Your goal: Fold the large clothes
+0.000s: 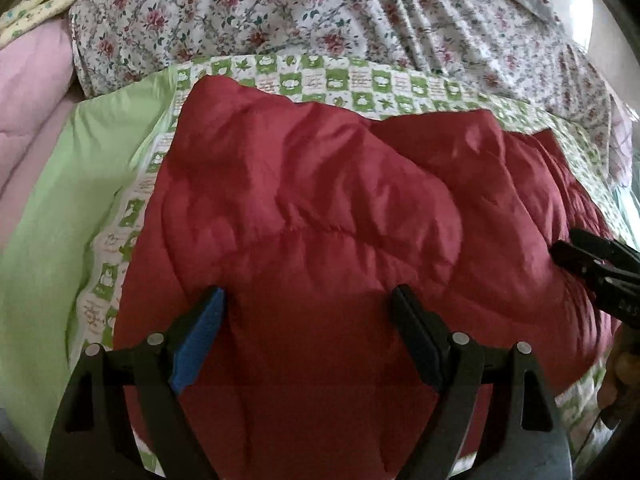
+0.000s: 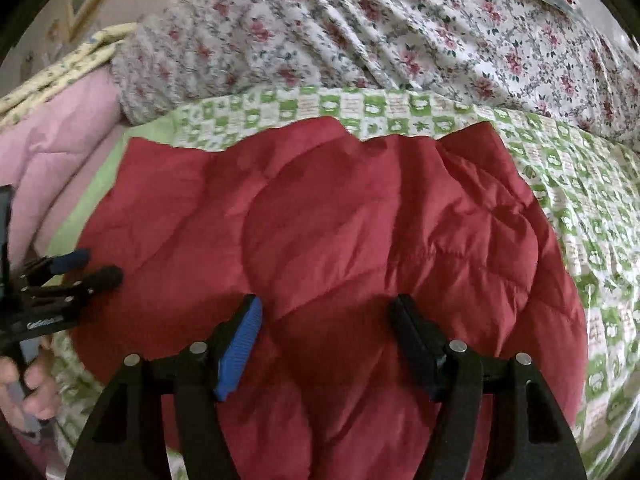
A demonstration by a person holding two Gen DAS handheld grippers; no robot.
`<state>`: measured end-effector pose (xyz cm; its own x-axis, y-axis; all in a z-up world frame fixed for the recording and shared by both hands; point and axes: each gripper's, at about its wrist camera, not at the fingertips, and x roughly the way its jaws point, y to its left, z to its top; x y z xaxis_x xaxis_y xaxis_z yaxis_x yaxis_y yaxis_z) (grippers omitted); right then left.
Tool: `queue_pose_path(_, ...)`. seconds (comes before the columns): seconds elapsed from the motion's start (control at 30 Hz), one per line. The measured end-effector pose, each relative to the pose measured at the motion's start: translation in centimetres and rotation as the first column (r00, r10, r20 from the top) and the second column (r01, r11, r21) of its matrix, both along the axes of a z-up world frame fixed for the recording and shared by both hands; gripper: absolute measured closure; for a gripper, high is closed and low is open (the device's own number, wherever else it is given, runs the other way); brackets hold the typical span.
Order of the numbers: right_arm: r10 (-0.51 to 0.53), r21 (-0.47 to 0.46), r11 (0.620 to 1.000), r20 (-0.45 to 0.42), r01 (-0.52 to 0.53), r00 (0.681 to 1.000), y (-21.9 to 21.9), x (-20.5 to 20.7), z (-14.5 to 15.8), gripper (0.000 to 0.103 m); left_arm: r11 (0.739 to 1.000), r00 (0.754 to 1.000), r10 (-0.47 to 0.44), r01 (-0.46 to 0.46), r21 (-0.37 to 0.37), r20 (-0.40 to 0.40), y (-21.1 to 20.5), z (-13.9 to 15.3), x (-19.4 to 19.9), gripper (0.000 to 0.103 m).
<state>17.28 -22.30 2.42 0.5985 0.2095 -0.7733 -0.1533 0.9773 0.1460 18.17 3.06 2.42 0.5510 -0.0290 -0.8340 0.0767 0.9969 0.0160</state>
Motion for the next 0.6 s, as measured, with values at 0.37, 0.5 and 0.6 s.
queue_pose_path(0.37,-0.073,0.009,0.997,-0.078,0.074,0.994,-2.1,5.9,-1.4,0.033,0.994,0.992,0.106,-0.106,0.002,-0.063,1.0,-1.8,6.4,0.018)
queue_pose_path(0.5,-0.117,0.033,0.992,-0.095,0.121,0.989,-3.6,7.2,-1.9,0.033,0.989,0.985,0.141,-0.144,-0.031,-0.098,2.1,-2.4,8.2,0.018)
queue_pose_path(0.6,-0.129,0.061,0.989,-0.110,0.136,0.986,-4.4,7.8,-2.3,0.033,0.986,0.981,0.158,-0.163,-0.041,-0.117,2.7,-2.9,9.1,0.016)
